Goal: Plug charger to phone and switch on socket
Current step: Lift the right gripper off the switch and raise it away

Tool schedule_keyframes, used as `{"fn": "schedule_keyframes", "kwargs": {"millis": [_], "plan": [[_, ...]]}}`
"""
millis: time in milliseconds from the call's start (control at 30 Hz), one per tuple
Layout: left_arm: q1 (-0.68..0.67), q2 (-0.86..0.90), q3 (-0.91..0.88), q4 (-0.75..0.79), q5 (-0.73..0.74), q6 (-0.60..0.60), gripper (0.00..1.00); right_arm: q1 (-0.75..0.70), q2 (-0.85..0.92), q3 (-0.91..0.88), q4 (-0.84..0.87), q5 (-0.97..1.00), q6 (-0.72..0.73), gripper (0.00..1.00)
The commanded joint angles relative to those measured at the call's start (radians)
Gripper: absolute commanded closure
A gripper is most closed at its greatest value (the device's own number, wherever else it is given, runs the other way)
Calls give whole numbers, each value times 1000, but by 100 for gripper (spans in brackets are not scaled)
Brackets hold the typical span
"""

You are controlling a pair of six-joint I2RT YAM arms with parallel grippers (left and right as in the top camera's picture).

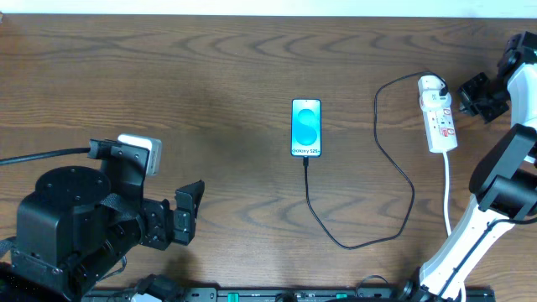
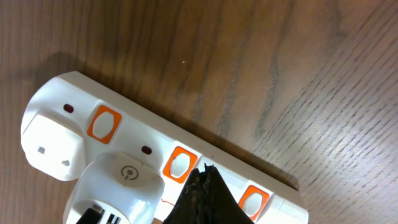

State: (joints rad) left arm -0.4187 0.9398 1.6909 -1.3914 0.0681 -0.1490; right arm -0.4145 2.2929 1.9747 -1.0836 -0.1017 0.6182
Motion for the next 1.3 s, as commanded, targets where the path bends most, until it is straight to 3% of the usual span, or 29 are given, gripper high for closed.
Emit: {"fn": "schedule_keyframes", "kwargs": {"millis": [0, 1267], "plan": [[4, 0, -3, -4, -13, 11, 2, 21, -14, 5, 3, -10, 3, 99], [4, 0, -3, -4, -13, 11, 2, 116, 72, -72, 61, -12, 1, 99]]}}
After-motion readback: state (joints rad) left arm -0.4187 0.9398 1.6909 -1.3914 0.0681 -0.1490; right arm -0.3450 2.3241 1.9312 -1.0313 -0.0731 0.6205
